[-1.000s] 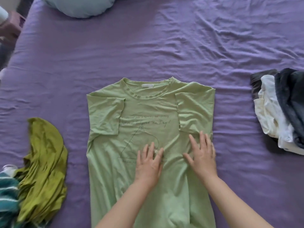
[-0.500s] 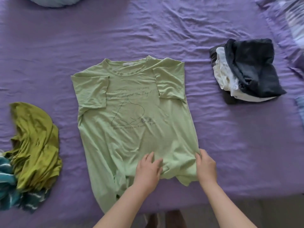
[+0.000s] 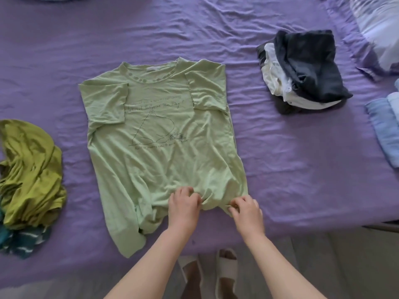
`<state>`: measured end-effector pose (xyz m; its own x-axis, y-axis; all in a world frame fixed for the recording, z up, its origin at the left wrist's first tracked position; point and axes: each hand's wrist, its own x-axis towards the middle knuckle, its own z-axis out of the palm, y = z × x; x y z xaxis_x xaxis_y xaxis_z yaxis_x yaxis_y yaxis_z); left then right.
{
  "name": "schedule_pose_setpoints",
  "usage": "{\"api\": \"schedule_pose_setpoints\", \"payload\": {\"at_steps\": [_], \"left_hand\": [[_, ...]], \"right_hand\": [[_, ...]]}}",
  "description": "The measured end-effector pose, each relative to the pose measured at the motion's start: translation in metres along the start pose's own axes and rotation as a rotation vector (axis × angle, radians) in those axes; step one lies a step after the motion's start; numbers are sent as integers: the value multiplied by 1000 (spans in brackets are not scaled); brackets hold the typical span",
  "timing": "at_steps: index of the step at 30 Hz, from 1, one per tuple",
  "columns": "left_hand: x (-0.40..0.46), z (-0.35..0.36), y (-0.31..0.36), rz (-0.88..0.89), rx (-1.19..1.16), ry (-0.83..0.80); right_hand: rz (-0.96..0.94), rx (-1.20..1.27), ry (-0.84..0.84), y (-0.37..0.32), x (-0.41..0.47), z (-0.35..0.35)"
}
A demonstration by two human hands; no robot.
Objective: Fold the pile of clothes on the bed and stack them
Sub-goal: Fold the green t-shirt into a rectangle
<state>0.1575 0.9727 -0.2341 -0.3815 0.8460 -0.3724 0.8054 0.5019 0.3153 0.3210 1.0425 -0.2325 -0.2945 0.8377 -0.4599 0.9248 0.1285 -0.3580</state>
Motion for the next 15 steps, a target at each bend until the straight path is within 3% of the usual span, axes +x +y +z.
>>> {"api": "schedule_pose_setpoints", "payload": {"at_steps": [3,5,8,12,15], "left_hand": [[7,-9,3,-37,-109,54],[8,-21,6,-109,-301,45],[8,-36,15,-204,-490,0],[11,-31,34,-155,-234,-27],[8,-9,49,-16,-173,-79]], "right_hand": [[-38,385,3,18,-2,-20],[-17,540,61,33,-11,-37],[74,509,187,60,-20,-53],[123,393,116,71,-17,-53],[-20,288,131,60,-12,-45]]}}
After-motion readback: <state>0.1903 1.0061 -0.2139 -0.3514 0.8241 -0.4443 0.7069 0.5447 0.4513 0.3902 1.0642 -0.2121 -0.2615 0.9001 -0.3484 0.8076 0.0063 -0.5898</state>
